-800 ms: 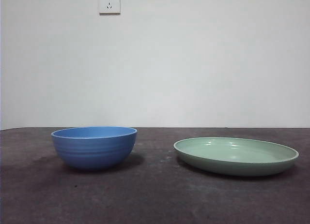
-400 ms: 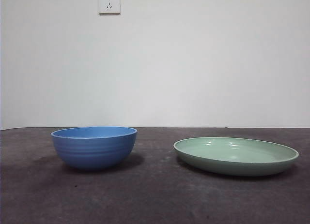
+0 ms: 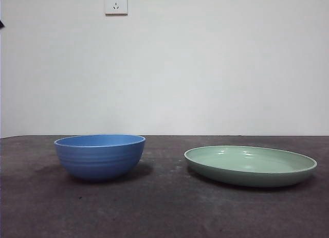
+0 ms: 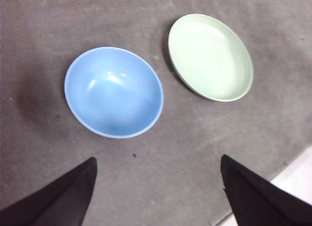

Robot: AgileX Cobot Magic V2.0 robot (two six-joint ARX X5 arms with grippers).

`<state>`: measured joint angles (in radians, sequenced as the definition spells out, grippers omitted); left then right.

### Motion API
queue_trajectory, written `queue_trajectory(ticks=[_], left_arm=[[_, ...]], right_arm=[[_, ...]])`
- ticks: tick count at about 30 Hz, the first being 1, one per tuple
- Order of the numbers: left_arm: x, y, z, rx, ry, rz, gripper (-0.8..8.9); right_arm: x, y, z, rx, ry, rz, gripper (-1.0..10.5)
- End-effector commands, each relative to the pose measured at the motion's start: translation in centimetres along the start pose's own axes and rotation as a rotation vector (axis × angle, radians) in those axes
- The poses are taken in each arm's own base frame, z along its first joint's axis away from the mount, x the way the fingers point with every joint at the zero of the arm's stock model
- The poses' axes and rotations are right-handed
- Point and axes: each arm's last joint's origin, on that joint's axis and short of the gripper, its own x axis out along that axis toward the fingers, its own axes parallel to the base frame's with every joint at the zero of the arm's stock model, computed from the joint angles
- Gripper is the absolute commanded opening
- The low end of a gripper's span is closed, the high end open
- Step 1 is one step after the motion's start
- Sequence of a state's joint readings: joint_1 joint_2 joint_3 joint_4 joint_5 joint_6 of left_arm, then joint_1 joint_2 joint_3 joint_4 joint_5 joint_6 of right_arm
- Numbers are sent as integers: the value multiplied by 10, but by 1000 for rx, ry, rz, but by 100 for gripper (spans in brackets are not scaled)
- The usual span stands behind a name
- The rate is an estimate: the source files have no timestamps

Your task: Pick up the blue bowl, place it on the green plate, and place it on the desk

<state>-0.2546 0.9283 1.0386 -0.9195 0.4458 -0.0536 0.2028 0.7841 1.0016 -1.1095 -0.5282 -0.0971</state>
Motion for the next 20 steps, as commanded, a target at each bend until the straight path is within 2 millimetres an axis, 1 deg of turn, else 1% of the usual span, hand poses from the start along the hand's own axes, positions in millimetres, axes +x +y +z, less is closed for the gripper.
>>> queue_trajectory(ticks=[1, 6, 10, 14, 20], left_arm=[[9, -1, 16, 4, 6, 28, 406], [39, 4, 37, 13, 80, 147, 406], [68, 14, 51, 10, 155, 245, 405], [100, 27, 56, -5, 221, 253, 405], [144, 45, 56, -23, 288, 259, 404]], right_arm=[[-3, 2, 5, -8, -20, 4, 372], [-3, 2, 5, -9, -20, 4, 372], [-3, 2, 5, -8, -20, 4, 372], [-3, 2, 5, -9, -20, 4, 372], [-3, 2, 5, -9, -20, 4, 372]])
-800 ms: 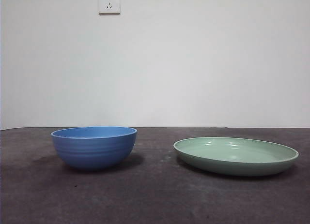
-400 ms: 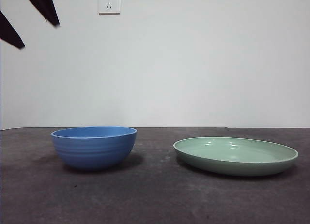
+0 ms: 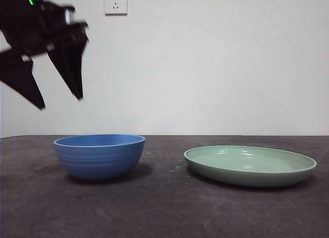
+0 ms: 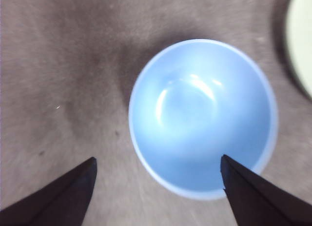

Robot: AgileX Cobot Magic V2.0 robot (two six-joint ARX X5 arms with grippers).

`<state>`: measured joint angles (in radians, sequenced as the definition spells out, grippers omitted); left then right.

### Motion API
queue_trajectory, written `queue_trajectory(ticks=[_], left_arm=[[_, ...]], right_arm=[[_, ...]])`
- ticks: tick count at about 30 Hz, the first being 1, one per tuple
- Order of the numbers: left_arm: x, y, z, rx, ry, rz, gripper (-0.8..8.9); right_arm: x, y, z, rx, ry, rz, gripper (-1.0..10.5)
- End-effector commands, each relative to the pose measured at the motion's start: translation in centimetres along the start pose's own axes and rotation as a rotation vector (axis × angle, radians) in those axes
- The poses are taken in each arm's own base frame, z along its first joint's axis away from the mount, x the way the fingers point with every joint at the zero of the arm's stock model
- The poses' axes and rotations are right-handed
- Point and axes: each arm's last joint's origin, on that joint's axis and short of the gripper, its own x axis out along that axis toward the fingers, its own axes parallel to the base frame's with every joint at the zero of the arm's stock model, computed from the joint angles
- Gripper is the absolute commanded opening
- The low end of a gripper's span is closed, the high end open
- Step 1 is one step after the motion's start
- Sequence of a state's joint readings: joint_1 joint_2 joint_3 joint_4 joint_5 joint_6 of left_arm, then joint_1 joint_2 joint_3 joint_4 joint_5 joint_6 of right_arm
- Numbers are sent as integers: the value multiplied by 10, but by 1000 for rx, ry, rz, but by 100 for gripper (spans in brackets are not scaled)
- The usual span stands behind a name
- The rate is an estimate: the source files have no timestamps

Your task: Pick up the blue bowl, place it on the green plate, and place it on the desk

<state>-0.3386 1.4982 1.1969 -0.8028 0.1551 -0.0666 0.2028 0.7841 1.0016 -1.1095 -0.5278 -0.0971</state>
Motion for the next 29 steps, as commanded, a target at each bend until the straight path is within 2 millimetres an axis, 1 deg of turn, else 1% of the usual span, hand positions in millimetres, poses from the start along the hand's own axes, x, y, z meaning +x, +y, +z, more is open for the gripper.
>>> queue_trajectory(ticks=[1, 6, 9, 11, 12, 14, 17, 19, 21, 24, 25, 29], left_arm=[[15, 1, 9, 9, 10, 4, 404], [44, 5, 12, 0, 61, 17, 404], [57, 8, 13, -1, 79, 45, 400], [62, 9, 13, -6, 88, 59, 379], [65, 10, 13, -7, 94, 59, 349], [69, 10, 13, -9, 103, 60, 300], [71, 11, 12, -14, 111, 61, 266], [71, 11, 12, -17, 111, 61, 226], [71, 11, 12, -17, 112, 61, 134], [71, 11, 12, -17, 112, 61, 33], [71, 11, 12, -17, 111, 61, 18], [71, 11, 12, -17, 111, 61, 18]], right_arm=[[-3, 2, 5, -9, -20, 4, 371], [-3, 2, 5, -9, -21, 4, 371], [-3, 2, 5, -9, -20, -2, 371], [-3, 2, 5, -9, -20, -4, 371], [-3, 2, 5, -9, -20, -4, 371], [-3, 2, 5, -9, -20, -4, 371], [-3, 2, 5, -11, -24, -4, 371], [-3, 2, 5, -12, -25, -4, 371], [-3, 2, 5, -12, -26, -4, 371], [-3, 2, 5, -13, -26, -4, 371], [-3, 2, 5, -12, -26, -4, 371], [-3, 2, 5, -12, -26, -4, 371]])
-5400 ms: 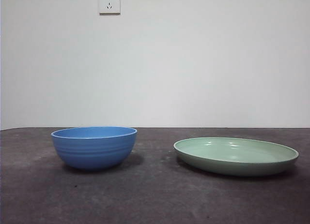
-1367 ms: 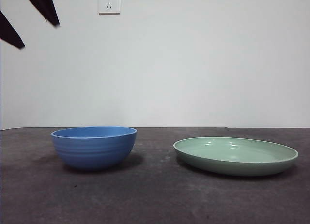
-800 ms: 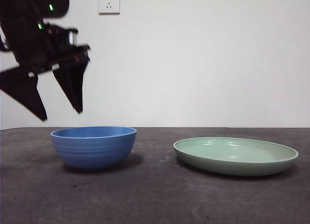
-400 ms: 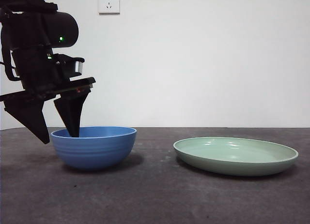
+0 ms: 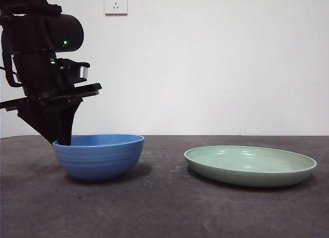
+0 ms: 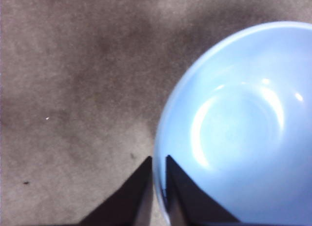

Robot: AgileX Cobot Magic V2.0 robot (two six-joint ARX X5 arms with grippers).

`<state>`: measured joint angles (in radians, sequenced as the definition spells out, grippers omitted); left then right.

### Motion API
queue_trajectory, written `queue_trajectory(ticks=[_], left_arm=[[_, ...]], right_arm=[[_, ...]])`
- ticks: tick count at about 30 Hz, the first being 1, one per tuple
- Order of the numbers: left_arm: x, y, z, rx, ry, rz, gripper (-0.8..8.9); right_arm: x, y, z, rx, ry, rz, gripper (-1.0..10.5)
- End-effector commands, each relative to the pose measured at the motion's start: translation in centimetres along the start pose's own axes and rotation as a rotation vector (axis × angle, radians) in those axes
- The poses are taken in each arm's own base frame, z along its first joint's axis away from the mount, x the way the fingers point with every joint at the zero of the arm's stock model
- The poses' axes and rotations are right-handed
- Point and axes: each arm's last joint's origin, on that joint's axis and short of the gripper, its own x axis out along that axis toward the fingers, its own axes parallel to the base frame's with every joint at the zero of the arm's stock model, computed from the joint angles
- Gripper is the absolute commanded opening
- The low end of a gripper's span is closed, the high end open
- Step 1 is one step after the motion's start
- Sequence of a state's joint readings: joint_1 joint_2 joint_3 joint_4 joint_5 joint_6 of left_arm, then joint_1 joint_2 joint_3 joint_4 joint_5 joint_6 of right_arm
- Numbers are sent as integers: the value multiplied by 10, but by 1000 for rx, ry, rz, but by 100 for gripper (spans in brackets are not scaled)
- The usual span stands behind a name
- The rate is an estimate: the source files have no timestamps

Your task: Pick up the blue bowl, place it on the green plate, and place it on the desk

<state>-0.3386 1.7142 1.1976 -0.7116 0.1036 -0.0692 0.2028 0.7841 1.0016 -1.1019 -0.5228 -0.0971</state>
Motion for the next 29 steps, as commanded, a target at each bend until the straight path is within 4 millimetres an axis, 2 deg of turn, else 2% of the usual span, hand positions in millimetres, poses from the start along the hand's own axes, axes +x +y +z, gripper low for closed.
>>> queue_trajectory(ticks=[1, 8, 14, 19, 22, 29], left_arm=[[1, -2, 6, 1, -9, 1, 17], [-3, -3, 9, -22, -45, -17, 17], [-29, -14, 16, -17, -125, -63, 17], [-58, -34, 23, 17, -207, -121, 17], [-68, -49, 28, 49, -239, -145, 17], [-78, -84, 36, 117, -316, -208, 17]], right_arm=[[-3, 2, 5, -9, -20, 1, 371], [-3, 2, 5, -9, -20, 1, 371], [-3, 2, 5, -9, -20, 1, 371], [-3, 2, 5, -9, -20, 1, 371], [-3, 2, 5, -9, -20, 1, 371], [-3, 2, 5, -9, -20, 1, 371]])
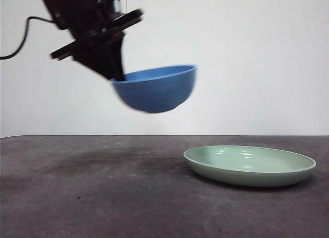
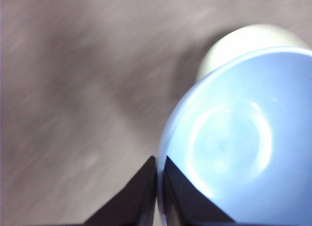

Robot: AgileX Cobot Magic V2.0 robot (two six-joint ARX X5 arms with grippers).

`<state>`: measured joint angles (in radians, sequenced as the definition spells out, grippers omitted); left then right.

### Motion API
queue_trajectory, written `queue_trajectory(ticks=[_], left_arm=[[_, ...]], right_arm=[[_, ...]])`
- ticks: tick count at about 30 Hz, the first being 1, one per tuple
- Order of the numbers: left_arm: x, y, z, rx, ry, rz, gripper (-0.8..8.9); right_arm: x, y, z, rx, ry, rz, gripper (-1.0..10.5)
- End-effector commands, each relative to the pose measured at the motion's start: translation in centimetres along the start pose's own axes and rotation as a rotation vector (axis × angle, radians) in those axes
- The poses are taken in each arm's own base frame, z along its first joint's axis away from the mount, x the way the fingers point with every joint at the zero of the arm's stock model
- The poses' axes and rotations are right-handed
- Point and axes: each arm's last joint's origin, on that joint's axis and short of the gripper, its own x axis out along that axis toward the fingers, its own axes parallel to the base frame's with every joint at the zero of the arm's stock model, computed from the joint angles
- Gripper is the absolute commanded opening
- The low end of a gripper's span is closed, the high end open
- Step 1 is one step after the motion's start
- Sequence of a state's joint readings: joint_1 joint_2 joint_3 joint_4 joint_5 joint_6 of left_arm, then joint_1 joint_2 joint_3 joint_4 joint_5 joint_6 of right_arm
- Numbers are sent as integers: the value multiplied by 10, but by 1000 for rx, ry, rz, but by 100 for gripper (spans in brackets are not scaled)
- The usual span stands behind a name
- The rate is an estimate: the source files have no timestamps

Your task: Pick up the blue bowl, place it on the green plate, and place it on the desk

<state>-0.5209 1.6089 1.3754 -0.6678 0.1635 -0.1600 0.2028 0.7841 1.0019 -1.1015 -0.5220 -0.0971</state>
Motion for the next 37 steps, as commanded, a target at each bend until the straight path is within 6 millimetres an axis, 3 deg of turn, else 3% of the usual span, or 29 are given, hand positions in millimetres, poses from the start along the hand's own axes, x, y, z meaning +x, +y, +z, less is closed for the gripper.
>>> queue_trajectory(ticks=[1, 8, 18, 28, 37], left_arm=[[4, -13, 12, 10, -39, -33, 17], [27, -35, 27, 32, -24, -68, 17], [84, -65, 43, 78, 64, -93, 17], [141, -76, 43, 93, 157, -87, 17], [160, -76, 34, 97, 210, -78, 17]], right_arm=[[-3, 2, 5, -8, -20, 2, 371], [-3, 2, 5, -7, -19, 2, 371], [-3, 2, 4, -7, -18, 2, 371], [-3, 2, 5, -8, -19, 2, 371], [-3, 2, 5, -7, -19, 2, 371]])
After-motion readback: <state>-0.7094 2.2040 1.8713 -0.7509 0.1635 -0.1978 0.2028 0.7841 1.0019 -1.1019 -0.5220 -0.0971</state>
